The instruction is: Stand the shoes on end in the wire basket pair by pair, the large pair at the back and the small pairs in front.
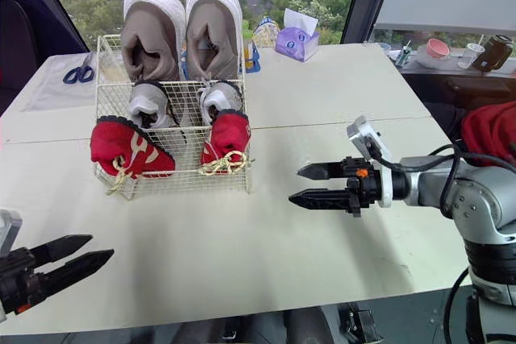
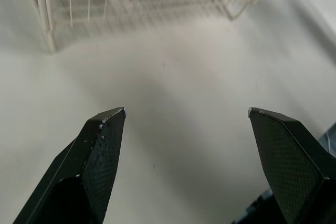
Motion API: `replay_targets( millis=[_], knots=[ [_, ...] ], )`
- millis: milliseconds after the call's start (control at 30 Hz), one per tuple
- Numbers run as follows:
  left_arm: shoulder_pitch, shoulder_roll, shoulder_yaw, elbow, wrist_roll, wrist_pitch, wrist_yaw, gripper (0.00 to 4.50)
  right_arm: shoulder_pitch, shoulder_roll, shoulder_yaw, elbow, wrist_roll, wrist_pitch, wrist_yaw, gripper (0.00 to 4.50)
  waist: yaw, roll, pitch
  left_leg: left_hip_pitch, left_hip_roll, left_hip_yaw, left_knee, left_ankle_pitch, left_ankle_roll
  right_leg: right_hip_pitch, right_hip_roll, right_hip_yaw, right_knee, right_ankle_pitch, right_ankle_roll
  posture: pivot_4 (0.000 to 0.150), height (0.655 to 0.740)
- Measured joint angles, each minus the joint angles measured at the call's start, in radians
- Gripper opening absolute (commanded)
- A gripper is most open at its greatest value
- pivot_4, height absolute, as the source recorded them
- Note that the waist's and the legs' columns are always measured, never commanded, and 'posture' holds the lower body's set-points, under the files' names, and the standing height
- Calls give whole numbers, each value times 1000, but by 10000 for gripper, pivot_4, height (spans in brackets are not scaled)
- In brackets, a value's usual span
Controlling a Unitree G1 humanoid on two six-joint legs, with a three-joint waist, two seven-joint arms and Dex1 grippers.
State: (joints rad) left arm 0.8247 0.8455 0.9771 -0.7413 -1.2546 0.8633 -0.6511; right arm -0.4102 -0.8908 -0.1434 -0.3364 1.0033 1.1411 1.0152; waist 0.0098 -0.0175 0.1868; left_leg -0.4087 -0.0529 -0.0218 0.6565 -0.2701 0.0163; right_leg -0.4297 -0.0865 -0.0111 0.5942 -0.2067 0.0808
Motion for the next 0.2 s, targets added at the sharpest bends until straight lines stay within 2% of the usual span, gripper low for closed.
replay_targets(
  millis=[200],
  knots=[
    [-45,7,-31,41,85,-6,-53,38482,20,0,-1,-14,-9,-20,-17,45000,2,0,0,1,0,1,-6,0,0,-2,0,0,-1,0,0,1500,7400]
  ],
)
